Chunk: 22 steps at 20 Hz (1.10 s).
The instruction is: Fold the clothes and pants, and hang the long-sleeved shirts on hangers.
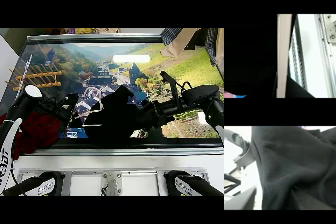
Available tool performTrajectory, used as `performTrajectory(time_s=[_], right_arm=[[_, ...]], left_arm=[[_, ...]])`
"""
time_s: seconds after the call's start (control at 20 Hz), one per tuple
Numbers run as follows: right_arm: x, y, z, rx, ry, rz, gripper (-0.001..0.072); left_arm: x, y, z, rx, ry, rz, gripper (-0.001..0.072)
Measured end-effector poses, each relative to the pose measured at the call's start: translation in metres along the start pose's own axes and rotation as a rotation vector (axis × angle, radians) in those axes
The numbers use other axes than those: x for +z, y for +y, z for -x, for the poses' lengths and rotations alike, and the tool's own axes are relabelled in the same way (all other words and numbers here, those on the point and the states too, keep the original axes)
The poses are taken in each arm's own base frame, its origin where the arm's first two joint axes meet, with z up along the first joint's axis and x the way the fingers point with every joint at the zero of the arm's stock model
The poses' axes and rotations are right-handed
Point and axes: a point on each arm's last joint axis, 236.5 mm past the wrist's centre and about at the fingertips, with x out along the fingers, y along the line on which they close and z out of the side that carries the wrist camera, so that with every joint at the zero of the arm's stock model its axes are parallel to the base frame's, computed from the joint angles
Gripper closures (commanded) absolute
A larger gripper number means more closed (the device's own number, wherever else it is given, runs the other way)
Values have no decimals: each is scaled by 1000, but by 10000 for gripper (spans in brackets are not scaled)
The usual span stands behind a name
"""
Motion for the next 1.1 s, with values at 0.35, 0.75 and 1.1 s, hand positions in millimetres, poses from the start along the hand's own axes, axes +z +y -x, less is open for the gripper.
performTrajectory(time_s=[0.35,0.75,1.1], right_arm=[[25,-28,61,-185,-122,19,49],[17,-26,110,-274,-189,-18,55],[8,-33,105,-254,-195,-54,55]], left_arm=[[0,0,0,2,0,3,682],[-2,-2,-2,-25,-2,27,682],[0,-4,-9,-87,-46,63,683]])
